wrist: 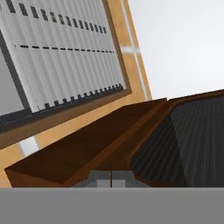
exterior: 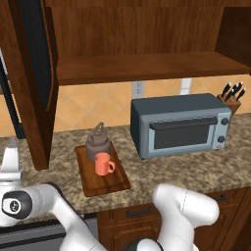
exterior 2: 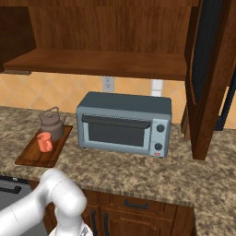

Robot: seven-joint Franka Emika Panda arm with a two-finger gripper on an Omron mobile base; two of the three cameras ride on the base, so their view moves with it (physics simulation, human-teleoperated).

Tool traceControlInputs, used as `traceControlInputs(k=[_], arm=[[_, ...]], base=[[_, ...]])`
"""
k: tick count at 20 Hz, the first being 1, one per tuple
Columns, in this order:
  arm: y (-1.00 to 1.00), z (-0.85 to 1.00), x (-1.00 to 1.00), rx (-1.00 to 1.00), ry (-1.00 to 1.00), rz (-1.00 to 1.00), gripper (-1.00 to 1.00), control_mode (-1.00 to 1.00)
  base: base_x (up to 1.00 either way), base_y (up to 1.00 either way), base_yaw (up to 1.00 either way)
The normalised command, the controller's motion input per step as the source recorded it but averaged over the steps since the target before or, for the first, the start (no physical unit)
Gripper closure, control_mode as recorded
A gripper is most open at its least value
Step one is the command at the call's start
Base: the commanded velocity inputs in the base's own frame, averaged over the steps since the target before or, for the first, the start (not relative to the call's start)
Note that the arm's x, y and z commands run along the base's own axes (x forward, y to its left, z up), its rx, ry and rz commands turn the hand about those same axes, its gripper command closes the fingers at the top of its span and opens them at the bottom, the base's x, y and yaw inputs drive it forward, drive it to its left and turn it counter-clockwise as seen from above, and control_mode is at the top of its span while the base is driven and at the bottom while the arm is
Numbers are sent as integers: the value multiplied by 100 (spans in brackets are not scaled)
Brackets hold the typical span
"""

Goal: Pick the kettle from the counter and place it on the tray. Then pick the mug from the cabinet and place it on the tray. Then close the cabinet doors.

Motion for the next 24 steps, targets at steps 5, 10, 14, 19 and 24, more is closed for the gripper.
traceControlInputs(k=[5, 10, 14, 19, 24], arm=[[22, 21, 0, 0, -13, -19, 100, -100], [-1, 7, 3, 0, -9, -18, 100, -100], [-19, 17, 3, 0, -1, -15, 100, -100], [-31, 13, 0, 0, 0, -8, 100, -100], [-49, 9, 0, 0, -5, 0, 100, -100]], base=[[0, 0, 0], [0, 0, 0], [0, 0, 0], [0, 0, 0], [0, 0, 0]])
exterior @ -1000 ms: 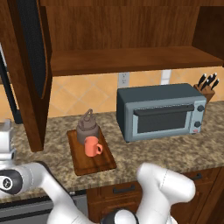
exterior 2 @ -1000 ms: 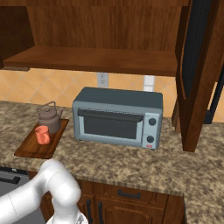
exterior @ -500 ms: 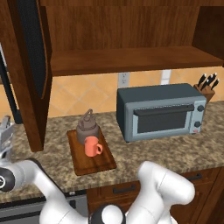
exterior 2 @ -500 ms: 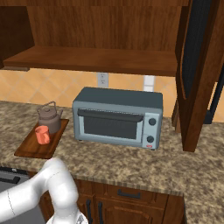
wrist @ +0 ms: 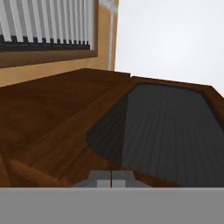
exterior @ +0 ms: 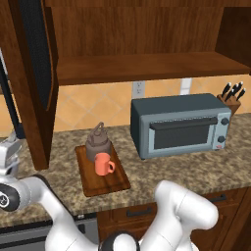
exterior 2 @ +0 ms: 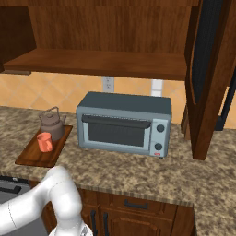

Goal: Pick the kettle from the counter and place it on the tray. Then pick the mug from the cabinet and place it on the tray. Then close the cabinet doors.

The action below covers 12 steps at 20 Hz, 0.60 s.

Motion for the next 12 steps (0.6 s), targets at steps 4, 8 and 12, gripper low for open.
traceControlInputs(k=[4, 8, 12], arm=[[-33, 34, 0, 0, -5, 0, 100, -100], [-29, 26, 0, 0, -9, 0, 100, -100], [-48, 27, -3, 1, -16, 0, 100, -100]], base=[[0, 0, 0], [0, 0, 0], [0, 0, 0]])
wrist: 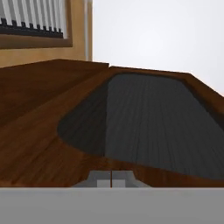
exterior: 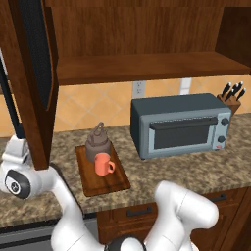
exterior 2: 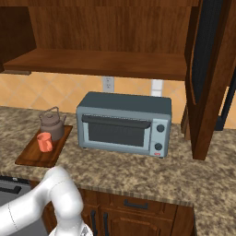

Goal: Pick the kettle from the counter and place it on the tray. Then pick the mug from the cabinet and place it on the tray. Then close the cabinet doors.

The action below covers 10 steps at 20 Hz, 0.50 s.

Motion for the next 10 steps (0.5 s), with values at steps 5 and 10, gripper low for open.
traceControlInputs(k=[5, 10], arm=[[-44, 33, -7, 3, -21, 0, 100, -100], [-42, 35, -10, 7, -23, 0, 100, -100]], base=[[0, 0, 0], [0, 0, 0]])
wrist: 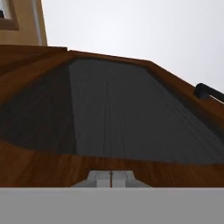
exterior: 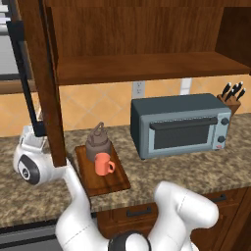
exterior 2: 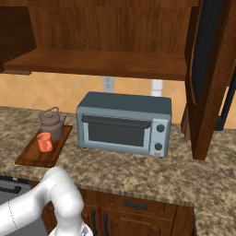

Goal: Pick the kettle from the counter and place it on the tray. Then pick the mug from the cabinet and place it on the tray. Then close the cabinet doors.

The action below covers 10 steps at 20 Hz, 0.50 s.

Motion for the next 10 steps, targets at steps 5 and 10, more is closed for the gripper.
traceControlInputs(k=[5, 10], arm=[[-45, 35, -27, 16, -28, 0, 100, -100], [-69, 43, -28, 24, -13, 0, 100, -100]], base=[[0, 0, 0], [0, 0, 0]])
